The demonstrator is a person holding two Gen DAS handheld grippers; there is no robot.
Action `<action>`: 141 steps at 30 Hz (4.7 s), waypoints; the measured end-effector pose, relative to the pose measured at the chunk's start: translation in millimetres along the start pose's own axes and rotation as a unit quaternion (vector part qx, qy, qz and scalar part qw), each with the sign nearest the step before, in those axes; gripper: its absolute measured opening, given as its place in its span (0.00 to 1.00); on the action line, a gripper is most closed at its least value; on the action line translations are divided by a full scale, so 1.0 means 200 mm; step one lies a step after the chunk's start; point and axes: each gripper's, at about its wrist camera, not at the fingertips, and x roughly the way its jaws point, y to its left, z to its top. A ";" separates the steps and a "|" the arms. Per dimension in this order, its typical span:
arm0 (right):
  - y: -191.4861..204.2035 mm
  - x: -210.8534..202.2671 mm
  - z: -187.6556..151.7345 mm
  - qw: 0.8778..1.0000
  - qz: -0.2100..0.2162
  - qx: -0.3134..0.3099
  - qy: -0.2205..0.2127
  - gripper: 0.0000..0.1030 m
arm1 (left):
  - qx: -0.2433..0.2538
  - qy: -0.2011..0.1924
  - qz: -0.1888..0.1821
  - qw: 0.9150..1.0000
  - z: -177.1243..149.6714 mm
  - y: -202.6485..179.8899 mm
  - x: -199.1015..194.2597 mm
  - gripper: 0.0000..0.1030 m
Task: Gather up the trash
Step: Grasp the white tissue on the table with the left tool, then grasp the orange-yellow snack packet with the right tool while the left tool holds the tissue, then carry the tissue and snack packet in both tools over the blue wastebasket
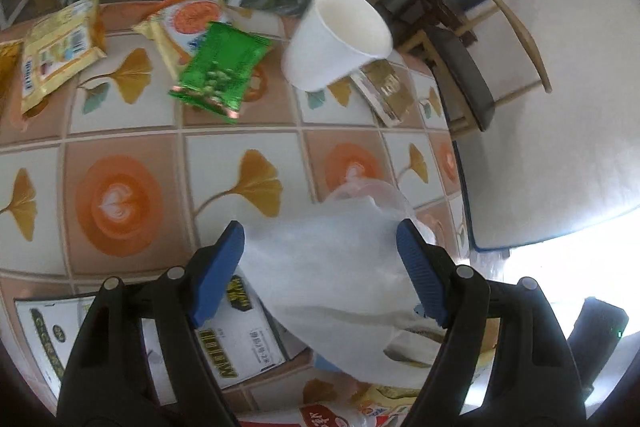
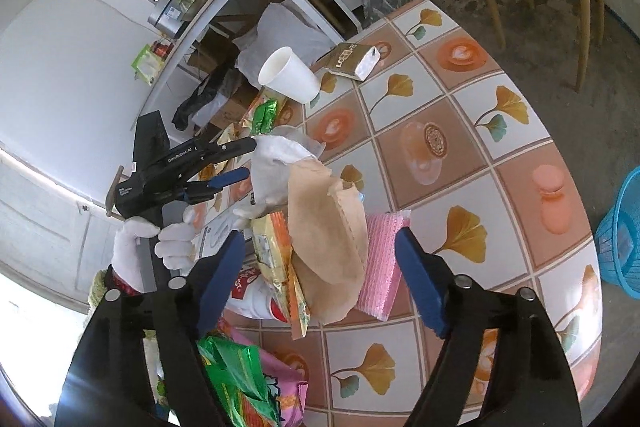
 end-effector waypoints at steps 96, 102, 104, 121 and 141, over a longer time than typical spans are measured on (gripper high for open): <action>0.20 0.09 -0.17 0.995 0.092 -0.019 0.029 0.05 | -0.028 -0.105 -0.079 0.991 -0.04 -0.02 -0.40 0.01; 0.26 0.00 -0.18 0.992 0.120 -0.033 0.012 0.05 | -0.005 -0.153 -0.096 0.984 -0.06 -0.13 -0.63 0.01; 0.29 -0.05 -0.19 0.991 0.129 -0.042 0.002 0.05 | 0.004 -0.165 -0.099 0.981 -0.08 -0.16 -0.69 0.01; 0.13 -0.65 -0.28 0.981 0.154 -0.049 -0.110 0.05 | 0.130 -0.172 -0.090 0.972 -0.35 -0.82 -0.93 0.01; -1.19 -1.37 -0.71 0.937 -0.051 0.204 -0.280 0.05 | 0.322 0.047 -0.108 0.939 -0.93 -2.16 0.47 0.01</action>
